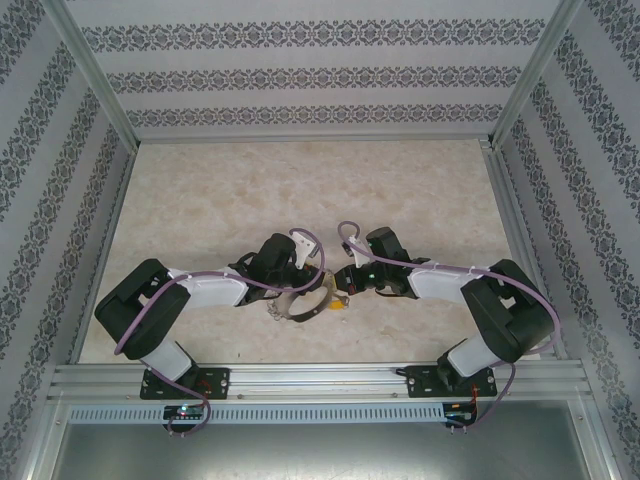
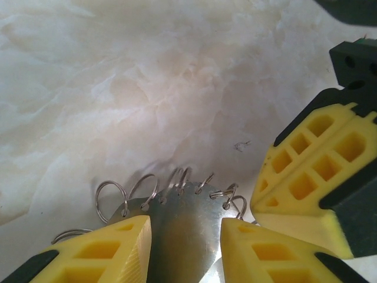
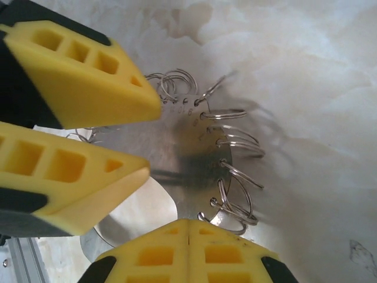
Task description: Put the keys on the keyring
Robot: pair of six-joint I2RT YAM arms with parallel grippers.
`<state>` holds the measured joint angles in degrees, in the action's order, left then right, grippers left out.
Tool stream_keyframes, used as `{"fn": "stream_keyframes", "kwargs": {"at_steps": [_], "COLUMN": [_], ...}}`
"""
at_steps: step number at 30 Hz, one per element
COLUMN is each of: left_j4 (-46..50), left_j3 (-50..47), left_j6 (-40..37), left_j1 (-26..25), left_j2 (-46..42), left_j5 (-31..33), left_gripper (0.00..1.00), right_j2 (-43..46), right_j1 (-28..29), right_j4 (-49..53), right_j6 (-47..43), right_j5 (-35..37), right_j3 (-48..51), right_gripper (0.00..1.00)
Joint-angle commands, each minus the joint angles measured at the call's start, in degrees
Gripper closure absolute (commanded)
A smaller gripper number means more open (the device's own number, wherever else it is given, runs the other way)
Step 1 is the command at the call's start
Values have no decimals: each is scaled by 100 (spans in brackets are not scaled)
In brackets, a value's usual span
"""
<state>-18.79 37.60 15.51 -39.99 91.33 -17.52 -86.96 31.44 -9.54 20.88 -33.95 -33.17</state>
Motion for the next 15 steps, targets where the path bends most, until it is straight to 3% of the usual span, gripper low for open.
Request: {"fn": "stream_keyframes", "kwargs": {"at_steps": [1,15], "left_j4": [-29,-83], "left_j3": [-33,-233], "left_j6": [13,36], "left_j1": [79,79], "left_j2": [-176,-342], "left_j5": [-93,191], "left_gripper": [64,63], "right_j2": [178,-134], "right_j1": [72,692], "right_j4": [291,1223], "right_j6": [-378,-1421], "right_j5": [58,1388], "right_j3": [-176,-746], "right_gripper": [100,100]}}
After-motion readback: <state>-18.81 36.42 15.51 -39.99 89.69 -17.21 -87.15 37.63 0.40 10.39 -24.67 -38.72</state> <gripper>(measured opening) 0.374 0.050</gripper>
